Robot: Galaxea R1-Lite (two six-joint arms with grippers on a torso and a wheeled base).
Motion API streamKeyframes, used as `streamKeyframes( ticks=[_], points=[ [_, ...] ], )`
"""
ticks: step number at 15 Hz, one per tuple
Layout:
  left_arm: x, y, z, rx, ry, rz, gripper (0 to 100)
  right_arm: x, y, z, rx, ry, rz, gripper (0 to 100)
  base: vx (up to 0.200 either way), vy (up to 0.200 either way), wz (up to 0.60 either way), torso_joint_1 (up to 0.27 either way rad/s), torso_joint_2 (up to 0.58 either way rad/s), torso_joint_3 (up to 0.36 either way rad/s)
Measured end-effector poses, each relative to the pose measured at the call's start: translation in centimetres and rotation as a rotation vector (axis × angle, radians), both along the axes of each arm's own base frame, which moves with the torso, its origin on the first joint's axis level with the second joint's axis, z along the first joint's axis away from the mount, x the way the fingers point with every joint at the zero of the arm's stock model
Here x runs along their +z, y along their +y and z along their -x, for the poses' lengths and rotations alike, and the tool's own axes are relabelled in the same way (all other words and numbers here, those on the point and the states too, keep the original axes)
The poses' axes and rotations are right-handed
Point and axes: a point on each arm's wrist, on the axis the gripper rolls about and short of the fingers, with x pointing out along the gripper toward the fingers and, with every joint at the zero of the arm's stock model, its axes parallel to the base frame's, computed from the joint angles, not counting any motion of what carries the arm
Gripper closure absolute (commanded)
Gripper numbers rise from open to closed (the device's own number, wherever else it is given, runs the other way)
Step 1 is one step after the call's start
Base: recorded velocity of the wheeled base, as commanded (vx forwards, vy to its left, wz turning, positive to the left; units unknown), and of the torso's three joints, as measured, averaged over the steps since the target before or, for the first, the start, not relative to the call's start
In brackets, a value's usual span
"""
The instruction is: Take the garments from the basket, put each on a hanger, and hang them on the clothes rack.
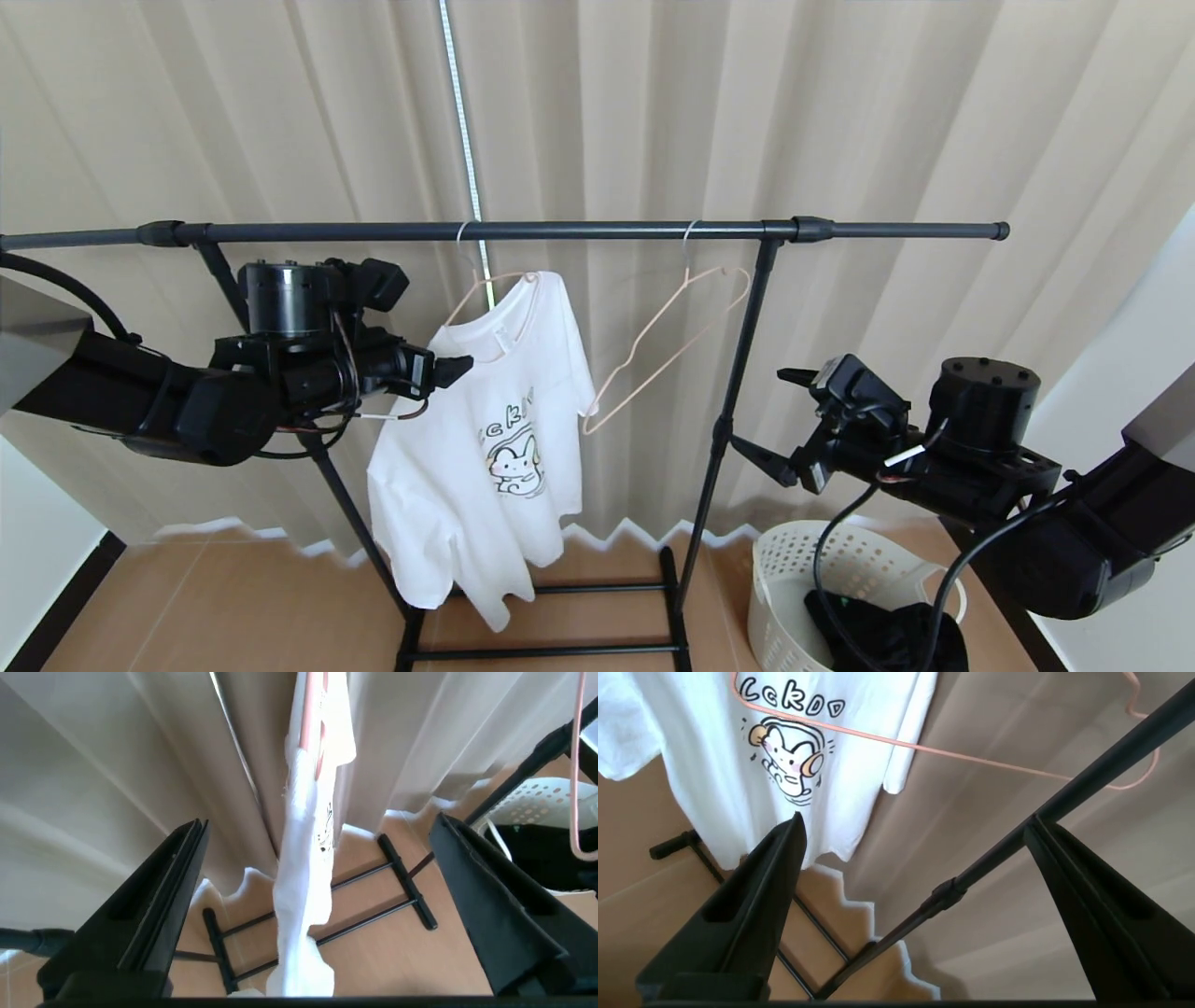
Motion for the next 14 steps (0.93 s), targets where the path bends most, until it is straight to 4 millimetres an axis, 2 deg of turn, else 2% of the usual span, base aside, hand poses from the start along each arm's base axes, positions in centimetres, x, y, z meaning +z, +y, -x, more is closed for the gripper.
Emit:
streamKeyframes(
  ticks=[2,5,8,11,14],
  points=[
    [0.4,0.2,1.7,-0.004,0.007,-0.001,0,0.5,0.2,-0.2,-0.004,-0.005,-0.024,0,0.000,0.000,0.00,0.000,0.00,0.000],
    [1.5,0.7,5.6,-0.008,-0.009,-0.002,0,2.2,0.3,-0.3,-0.059,-0.001,-0.117,0,0.000,0.000,0.00,0.000,0.00,0.000],
    [3.3,1.6,11.2,-0.013,-0.085,0.010,0,5.9,-0.2,0.9,-0.137,-0.036,-0.187,0,0.000,0.000,0.00,0.000,0.00,0.000],
    [3.3,2.6,18.1,-0.022,-0.127,0.019,0,9.4,-0.7,4.8,-0.240,-0.045,-0.201,0,0.000,0.000,0.00,0.000,0.00,0.000],
    [1.2,3.6,24.1,-0.025,-0.131,0.023,0,9.2,-1.6,11.6,-0.273,-0.027,-0.184,0,0.000,0.000,0.00,0.000,0.00,0.000]
  ],
)
